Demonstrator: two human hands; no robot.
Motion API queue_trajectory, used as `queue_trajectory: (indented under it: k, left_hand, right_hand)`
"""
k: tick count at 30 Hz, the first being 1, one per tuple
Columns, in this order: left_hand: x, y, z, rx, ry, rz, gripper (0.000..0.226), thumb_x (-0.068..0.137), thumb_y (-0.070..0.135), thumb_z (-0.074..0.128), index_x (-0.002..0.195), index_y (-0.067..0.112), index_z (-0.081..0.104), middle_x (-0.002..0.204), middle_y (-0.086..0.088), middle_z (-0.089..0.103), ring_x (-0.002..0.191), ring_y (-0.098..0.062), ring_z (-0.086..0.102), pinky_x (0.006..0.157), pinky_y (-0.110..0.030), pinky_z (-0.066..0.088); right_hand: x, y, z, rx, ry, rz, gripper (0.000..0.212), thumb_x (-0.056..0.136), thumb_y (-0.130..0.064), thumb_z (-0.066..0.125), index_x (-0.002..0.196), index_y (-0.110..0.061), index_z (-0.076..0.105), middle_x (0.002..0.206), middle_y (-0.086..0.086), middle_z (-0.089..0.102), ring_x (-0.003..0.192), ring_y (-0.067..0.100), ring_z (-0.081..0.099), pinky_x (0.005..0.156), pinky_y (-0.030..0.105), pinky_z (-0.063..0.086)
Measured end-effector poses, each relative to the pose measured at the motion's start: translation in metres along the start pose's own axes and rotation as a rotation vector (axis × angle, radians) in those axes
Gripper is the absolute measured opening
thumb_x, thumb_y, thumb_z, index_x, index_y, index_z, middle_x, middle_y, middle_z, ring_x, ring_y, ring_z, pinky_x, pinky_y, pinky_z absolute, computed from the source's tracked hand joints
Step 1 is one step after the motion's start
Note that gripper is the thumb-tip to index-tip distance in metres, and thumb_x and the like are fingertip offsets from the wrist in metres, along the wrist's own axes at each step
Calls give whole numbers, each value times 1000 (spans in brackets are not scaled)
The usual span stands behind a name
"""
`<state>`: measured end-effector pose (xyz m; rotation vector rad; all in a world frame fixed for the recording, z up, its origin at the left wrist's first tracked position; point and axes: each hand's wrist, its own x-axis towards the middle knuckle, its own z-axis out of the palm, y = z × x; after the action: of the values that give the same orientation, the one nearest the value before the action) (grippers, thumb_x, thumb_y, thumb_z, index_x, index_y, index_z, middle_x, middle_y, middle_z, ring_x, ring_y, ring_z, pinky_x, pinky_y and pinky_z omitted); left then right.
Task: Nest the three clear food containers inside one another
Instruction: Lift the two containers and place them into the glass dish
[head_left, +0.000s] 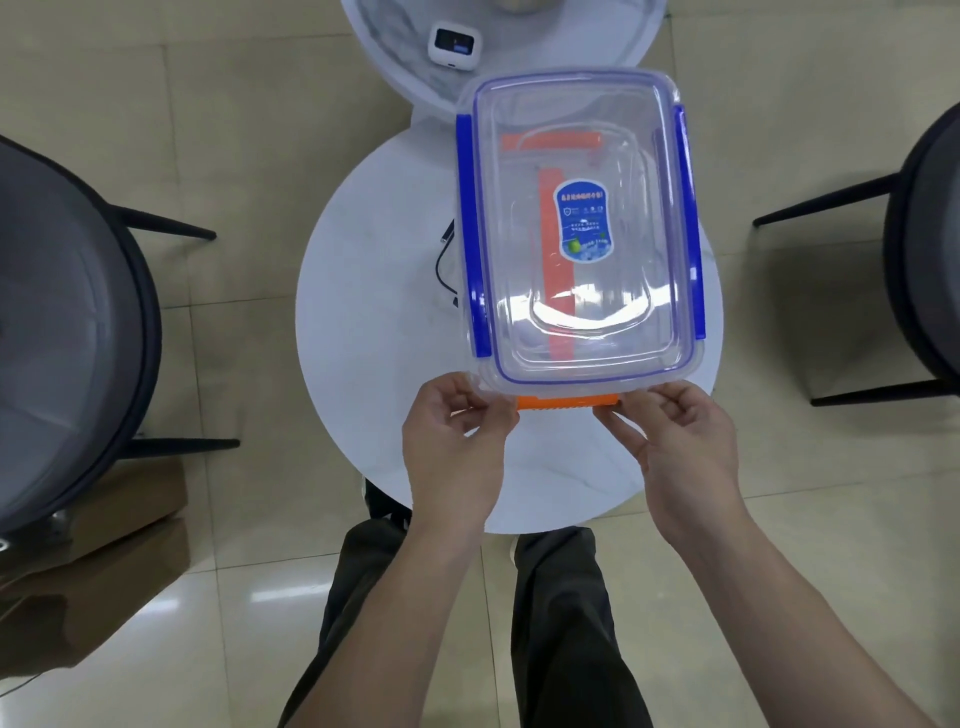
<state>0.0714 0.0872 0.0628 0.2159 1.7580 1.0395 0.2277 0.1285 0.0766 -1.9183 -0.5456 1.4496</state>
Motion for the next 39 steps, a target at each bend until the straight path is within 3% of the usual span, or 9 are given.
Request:
queue_trajectory:
  k: [3,6,9,15,18,23,31,35,39]
  left_hand:
    - [2,5,1,-63,-36,-81,25,81,4,81,98,20,69,85,8,75,74,-2,73,85,-34,63]
    - [0,7,1,-133,-59,-130,24,82,6,82,96,19,68,90,1,74,76,-5,75,78,-28,62]
    - [-1,8,1,-161,-74,-162,19,87,10,77,103,14,67,96,-6,74,88,-18,76,79,-34,65]
    - [-5,4,6,-139,-93,-204,11,95,20,68,103,14,68,102,-9,75,97,-25,74,79,-38,66]
    - [-6,4,13,-117,-118,-219,10,93,21,71,101,17,68,104,-6,76,98,-24,74,81,-39,66]
    - [-9,3,22,-109,-148,-232,10,91,18,74,99,17,69,104,-6,76,97,-22,74,70,-31,65]
    - [-17,-4,34,-78,-219,-245,5,92,19,73,96,22,73,95,1,80,91,-18,77,67,-28,63]
    - [-16,-5,38,-50,-251,-245,9,93,20,72,100,23,72,94,7,80,89,-15,78,70,-27,64]
    - [-12,-8,36,-45,-264,-233,7,94,21,70,99,25,72,92,9,80,89,-14,78,68,-25,63]
  right_hand:
    - [-1,-1,-2,36,6,5,21,94,-3,66,114,2,67,108,24,73,97,30,76,92,39,60]
    - [-1,-2,-4,84,2,20,20,95,-5,65,114,-2,70,110,21,74,99,30,75,90,36,61]
    - [2,-5,-6,99,-4,17,20,98,-7,61,115,-4,72,106,16,77,99,28,76,86,33,62]
    - [16,-13,-10,128,-8,1,22,97,-6,63,117,-4,72,110,17,77,99,29,76,89,35,61]
    - [23,-13,-14,183,-5,7,27,95,-5,65,122,-2,69,113,17,76,100,28,76,93,38,60]
    - [24,-8,-16,234,-6,13,32,95,-2,64,127,-2,66,116,12,76,103,21,76,95,34,59]
    - [9,1,-9,175,-110,51,34,97,-5,62,131,-10,64,104,7,80,100,26,76,94,39,59]
    - [12,-3,-8,191,-117,77,35,95,-8,66,129,-13,64,96,1,81,97,26,77,84,35,63]
    - [14,-2,-7,160,-113,70,41,94,-8,67,134,-12,62,99,-1,81,98,24,77,89,38,61]
